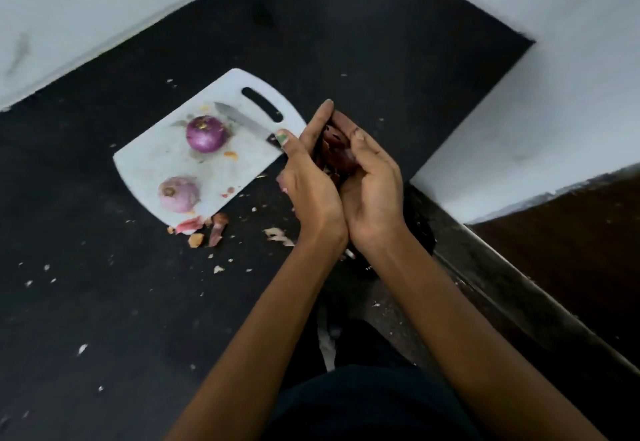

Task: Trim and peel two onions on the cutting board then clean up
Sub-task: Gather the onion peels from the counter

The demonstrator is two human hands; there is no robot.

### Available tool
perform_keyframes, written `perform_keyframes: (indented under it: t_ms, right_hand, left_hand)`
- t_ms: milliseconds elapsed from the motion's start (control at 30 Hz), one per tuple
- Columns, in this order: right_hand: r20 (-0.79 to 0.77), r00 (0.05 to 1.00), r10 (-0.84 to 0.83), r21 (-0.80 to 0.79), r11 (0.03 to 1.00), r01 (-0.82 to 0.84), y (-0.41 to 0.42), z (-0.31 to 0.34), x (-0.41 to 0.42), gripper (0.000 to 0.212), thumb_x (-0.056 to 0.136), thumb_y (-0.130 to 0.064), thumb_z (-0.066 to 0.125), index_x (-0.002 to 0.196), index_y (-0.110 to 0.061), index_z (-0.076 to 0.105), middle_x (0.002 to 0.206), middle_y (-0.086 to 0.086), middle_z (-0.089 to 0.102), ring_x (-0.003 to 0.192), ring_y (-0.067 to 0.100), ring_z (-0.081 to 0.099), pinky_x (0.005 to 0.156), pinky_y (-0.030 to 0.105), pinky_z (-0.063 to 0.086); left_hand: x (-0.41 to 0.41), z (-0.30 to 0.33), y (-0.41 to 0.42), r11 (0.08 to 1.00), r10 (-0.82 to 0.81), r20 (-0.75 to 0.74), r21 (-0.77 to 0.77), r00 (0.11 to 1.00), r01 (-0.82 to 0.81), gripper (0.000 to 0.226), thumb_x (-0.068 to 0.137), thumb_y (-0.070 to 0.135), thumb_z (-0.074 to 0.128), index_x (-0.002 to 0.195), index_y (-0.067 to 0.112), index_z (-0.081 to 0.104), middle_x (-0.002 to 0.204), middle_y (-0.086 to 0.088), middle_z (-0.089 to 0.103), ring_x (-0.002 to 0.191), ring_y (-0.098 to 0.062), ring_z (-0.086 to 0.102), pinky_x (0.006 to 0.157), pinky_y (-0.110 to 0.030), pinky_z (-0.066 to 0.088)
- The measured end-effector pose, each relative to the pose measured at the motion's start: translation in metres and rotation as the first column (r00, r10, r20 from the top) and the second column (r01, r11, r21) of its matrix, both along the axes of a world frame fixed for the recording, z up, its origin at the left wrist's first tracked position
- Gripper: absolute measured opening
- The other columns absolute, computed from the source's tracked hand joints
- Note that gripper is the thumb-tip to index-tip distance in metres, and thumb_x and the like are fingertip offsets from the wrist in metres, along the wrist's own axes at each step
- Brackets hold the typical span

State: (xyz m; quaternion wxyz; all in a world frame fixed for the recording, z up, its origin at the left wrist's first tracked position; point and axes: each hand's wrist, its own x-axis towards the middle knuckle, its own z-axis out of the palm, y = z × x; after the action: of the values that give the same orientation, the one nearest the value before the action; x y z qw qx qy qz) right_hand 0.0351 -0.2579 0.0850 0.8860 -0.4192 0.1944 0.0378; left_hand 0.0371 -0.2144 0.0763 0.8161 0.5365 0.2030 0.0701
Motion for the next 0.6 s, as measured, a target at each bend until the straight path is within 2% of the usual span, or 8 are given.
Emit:
perform_keyframes:
  t_ms: [133, 200, 267, 333, 400, 500, 600]
  right_hand:
    - [-0.01, 0.983, -0.181, 0.031, 0.983, 0.181, -0.068, 0.001, -0.012, 0.031, 0.101, -0.012, 0.038, 0.121, -0.003, 0.059, 0.122, 0.018, 0.063, 0.116, 0.028, 0.06, 0.105, 0.041, 0.044]
    - [-0.028, 0.966, -0.257, 0.039, 0.965, 0.258, -0.094, -0.003, -0.02, 0.03, 0.101, -0.013, 0.038, 0.118, -0.005, 0.061, 0.119, 0.016, 0.065, 0.114, 0.026, 0.062, 0.105, 0.041, 0.044]
    - [-0.044, 0.944, -0.328, 0.044, 0.943, 0.33, -0.127, -0.013, -0.027, 0.03, 0.101, -0.013, 0.038, 0.117, -0.006, 0.062, 0.118, 0.015, 0.066, 0.113, 0.025, 0.062, 0.106, 0.042, 0.043]
    - [-0.078, 0.914, -0.398, 0.044, 0.915, 0.402, -0.16, -0.026, -0.033, 0.031, 0.101, -0.013, 0.037, 0.118, -0.004, 0.061, 0.118, 0.016, 0.066, 0.114, 0.026, 0.062, 0.107, 0.043, 0.041]
    - [-0.106, 0.899, -0.425, 0.016, 0.903, 0.429, -0.192, -0.04, -0.038, 0.034, 0.101, -0.012, 0.035, 0.123, -0.001, 0.058, 0.123, 0.02, 0.062, 0.121, 0.031, 0.056, 0.11, 0.045, 0.037]
    - [-0.207, 0.889, -0.409, -0.067, 0.912, 0.404, -0.224, -0.067, -0.037, 0.041, 0.102, -0.01, 0.03, 0.137, 0.007, 0.043, 0.138, 0.024, 0.048, 0.136, 0.034, 0.038, 0.115, 0.042, 0.03]
    - [-0.29, 0.835, -0.469, -0.022, 0.875, 0.483, -0.253, -0.129, -0.028, 0.032, 0.1, -0.011, 0.036, 0.116, -0.005, 0.062, 0.116, 0.018, 0.066, 0.119, 0.032, 0.057, 0.105, 0.039, 0.043]
  left_hand:
    - [-0.006, 0.003, -0.067, 0.976, -0.215, 0.013, 0.04, 0.977, 0.214, 0.062, 0.107, 0.037, 0.012, 0.119, 0.015, 0.069, 0.1, 0.018, 0.072, 0.102, 0.006, 0.064, 0.089, -0.011, 0.046]
    - [-0.01, -0.002, -0.094, 0.955, -0.293, 0.011, 0.054, 0.956, 0.292, 0.062, 0.107, 0.038, 0.012, 0.121, 0.014, 0.068, 0.099, 0.017, 0.071, 0.1, 0.007, 0.064, 0.084, -0.008, 0.047]
    - [-0.015, -0.011, -0.127, 0.929, -0.366, 0.001, 0.063, 0.931, 0.365, 0.062, 0.106, 0.038, 0.012, 0.122, 0.015, 0.067, 0.111, 0.01, 0.071, 0.106, 0.002, 0.064, 0.088, -0.01, 0.048]
    - [-0.02, -0.025, -0.163, 0.903, -0.423, -0.031, 0.069, 0.906, 0.424, 0.062, 0.106, 0.04, 0.012, 0.123, 0.016, 0.067, 0.123, 0.002, 0.068, 0.114, -0.004, 0.061, 0.098, -0.015, 0.046]
    - [-0.022, -0.044, -0.195, 0.881, -0.464, -0.081, 0.058, 0.882, 0.469, 0.061, 0.106, 0.04, 0.013, 0.122, 0.018, 0.067, 0.125, 0.001, 0.067, 0.117, -0.006, 0.06, 0.103, -0.02, 0.045]
    - [-0.021, -0.08, -0.232, 0.863, -0.488, -0.163, 0.053, 0.857, 0.502, 0.059, 0.106, 0.038, 0.015, 0.121, 0.018, 0.068, 0.122, 0.003, 0.068, 0.113, -0.004, 0.062, 0.102, -0.021, 0.045]
    - [-0.01, -0.127, -0.258, 0.853, -0.494, -0.251, 0.045, 0.832, 0.52, 0.058, 0.106, 0.037, 0.015, 0.121, 0.017, 0.067, 0.118, 0.005, 0.069, 0.108, -0.001, 0.063, 0.098, -0.017, 0.047]
